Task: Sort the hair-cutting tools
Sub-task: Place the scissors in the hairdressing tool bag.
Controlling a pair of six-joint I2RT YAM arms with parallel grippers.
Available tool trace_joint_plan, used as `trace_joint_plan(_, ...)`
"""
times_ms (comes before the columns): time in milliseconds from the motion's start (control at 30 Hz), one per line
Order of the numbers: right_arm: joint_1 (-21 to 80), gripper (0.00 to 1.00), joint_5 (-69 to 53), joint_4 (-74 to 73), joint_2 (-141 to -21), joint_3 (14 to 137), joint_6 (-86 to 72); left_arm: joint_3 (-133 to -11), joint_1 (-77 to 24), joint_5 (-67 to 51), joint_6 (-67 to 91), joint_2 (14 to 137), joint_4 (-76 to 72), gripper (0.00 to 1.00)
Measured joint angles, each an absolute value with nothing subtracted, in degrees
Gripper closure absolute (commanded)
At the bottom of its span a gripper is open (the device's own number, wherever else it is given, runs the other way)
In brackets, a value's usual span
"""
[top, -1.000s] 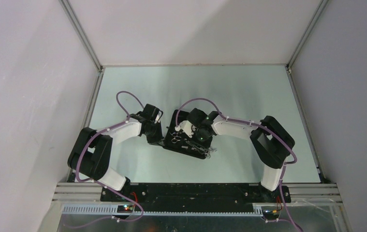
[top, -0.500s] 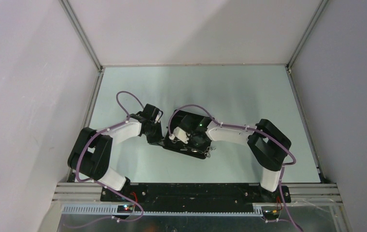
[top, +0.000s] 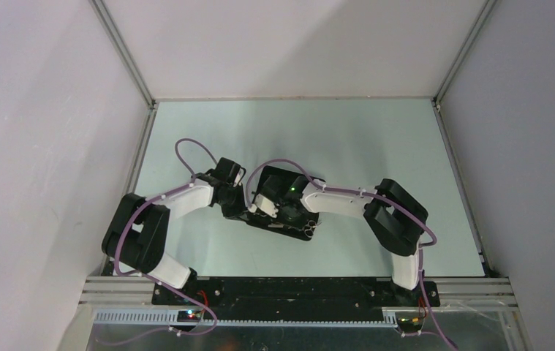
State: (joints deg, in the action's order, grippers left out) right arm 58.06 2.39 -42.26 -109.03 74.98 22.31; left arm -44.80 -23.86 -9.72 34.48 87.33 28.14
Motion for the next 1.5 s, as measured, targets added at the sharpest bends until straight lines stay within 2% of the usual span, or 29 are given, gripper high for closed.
trace_joint_plan(600, 57.47, 1.00, 0.84, -43.62, -110.10, 76.53, 15.14, -44.60, -23.86, -9.72, 34.50, 87.22, 27.92, 1.00)
trace_joint_plan(1500, 57.80, 1.00, 2.20, -40.49, -107.74, 72.97, 14.52, -44.60, -23.86, -9.67, 34.50, 87.20, 27.97, 1.00)
